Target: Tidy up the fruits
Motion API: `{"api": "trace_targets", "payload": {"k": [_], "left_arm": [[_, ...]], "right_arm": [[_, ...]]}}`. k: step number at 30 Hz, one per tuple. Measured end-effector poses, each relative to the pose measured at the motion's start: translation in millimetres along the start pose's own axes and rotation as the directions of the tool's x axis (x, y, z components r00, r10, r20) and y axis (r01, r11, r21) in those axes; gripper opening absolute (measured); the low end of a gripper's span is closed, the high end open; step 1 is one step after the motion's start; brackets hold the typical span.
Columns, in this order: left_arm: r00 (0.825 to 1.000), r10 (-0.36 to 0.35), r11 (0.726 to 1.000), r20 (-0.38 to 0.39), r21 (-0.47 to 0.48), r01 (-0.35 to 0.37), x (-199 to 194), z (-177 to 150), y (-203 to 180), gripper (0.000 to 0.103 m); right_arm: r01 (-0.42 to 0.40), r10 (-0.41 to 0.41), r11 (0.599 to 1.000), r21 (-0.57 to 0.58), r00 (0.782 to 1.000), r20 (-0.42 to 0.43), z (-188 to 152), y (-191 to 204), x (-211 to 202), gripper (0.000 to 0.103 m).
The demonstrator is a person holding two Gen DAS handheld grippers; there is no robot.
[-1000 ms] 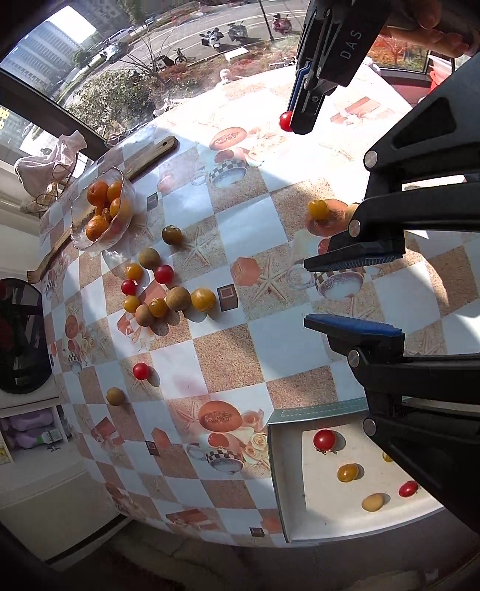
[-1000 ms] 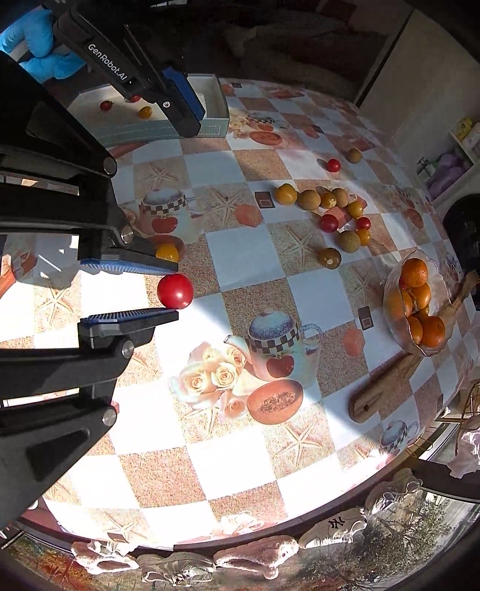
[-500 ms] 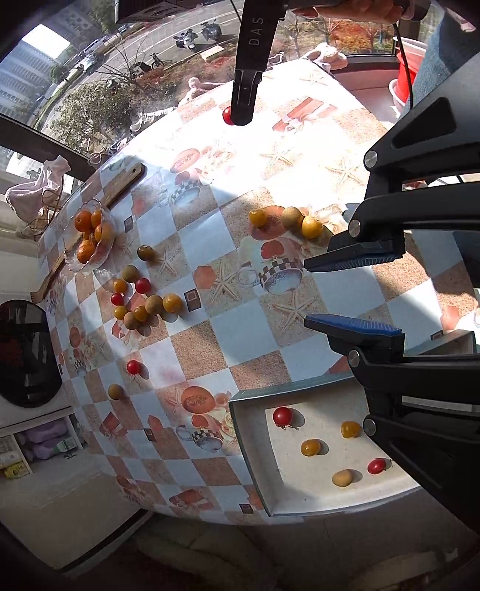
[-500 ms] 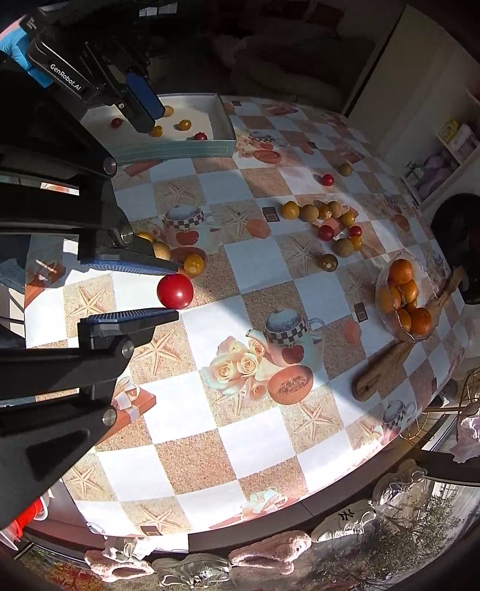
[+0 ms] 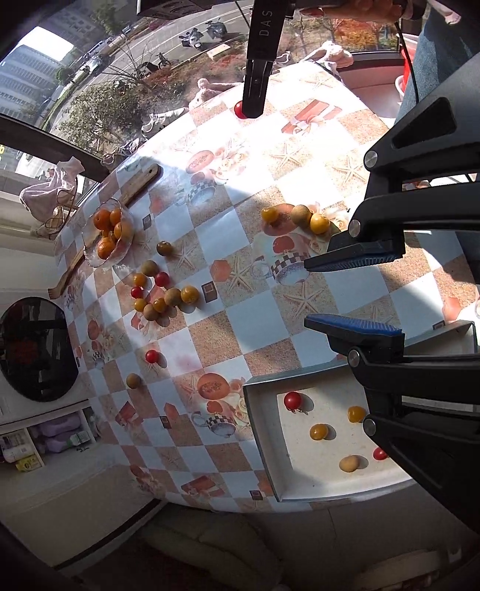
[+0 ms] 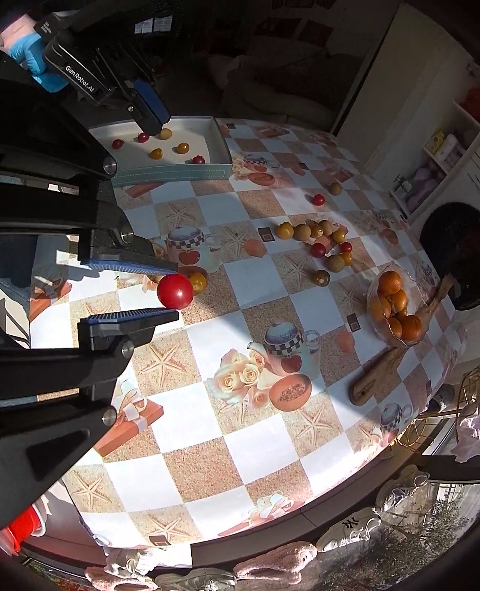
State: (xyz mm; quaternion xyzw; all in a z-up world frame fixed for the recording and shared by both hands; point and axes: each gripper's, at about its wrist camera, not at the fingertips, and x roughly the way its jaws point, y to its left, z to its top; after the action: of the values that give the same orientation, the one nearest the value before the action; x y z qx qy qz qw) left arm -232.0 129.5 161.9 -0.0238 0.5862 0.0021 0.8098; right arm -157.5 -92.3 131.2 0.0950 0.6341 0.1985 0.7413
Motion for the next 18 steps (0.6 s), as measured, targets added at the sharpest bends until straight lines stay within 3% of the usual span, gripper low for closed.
{"api": "trace_targets", "payload": {"k": [8, 18], "left_arm": [[0.999, -0.023, 0.999, 0.037, -0.026, 0.024, -10, -4, 10, 0.026], [0.997, -0.035, 0.990, 0.064, -0.138, 0.043, -24, -21, 48, 0.026]], "right_arm": [[-0.003, 0.003, 1.000, -0.019, 1.000, -0.017, -3, 3, -1, 0.020], [0.002, -0.007, 0.996, -0.094, 0.999, -0.049, 0, 29, 10, 0.020]]}}
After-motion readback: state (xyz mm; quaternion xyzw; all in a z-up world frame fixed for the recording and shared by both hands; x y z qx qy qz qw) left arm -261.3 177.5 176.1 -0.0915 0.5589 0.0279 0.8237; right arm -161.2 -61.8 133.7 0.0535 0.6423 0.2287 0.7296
